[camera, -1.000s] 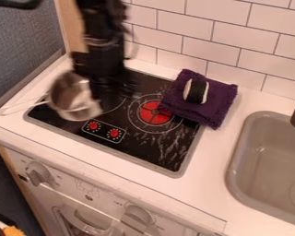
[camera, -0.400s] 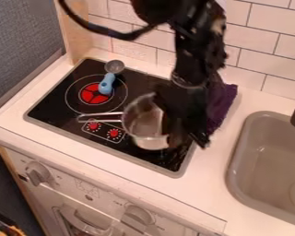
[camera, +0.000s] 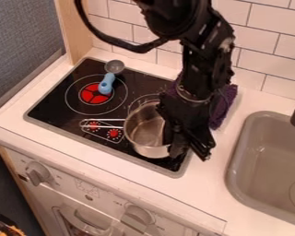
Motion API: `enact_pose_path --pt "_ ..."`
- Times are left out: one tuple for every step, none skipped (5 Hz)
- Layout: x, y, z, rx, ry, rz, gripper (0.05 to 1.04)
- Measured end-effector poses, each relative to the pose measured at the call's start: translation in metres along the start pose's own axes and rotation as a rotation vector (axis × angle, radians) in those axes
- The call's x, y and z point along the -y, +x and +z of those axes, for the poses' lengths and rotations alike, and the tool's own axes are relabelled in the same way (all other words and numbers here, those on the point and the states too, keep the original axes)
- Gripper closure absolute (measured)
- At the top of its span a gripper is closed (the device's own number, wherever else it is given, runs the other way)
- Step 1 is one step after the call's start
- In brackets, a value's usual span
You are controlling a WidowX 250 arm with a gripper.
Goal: Moved the silver pot on the lower right corner of the burner
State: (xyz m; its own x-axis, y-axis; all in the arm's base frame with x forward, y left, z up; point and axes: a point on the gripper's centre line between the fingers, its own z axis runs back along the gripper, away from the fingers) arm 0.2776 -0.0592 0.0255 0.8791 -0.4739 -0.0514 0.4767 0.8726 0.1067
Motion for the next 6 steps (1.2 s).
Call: enact_pose_path --pt "-0.002 -0.004 0.003 -0.015 0.003 0.022 0.460" --pt "-0.006 -0.007 0.033 0.053 -0.003 0.062 0.193" --pt "-0.022 -0.017 0.063 0.118 -0.016 0.156 0.070" --pt "-0.056 -0.041 0.078 0.134 -0.039 0.337 0.075" --pt "-0.081 -0.059 0.072 0.094 -0.028 0.438 0.080" --pt "-0.104 -0.072 0.058 0.037 -0.032 0.507 0.082"
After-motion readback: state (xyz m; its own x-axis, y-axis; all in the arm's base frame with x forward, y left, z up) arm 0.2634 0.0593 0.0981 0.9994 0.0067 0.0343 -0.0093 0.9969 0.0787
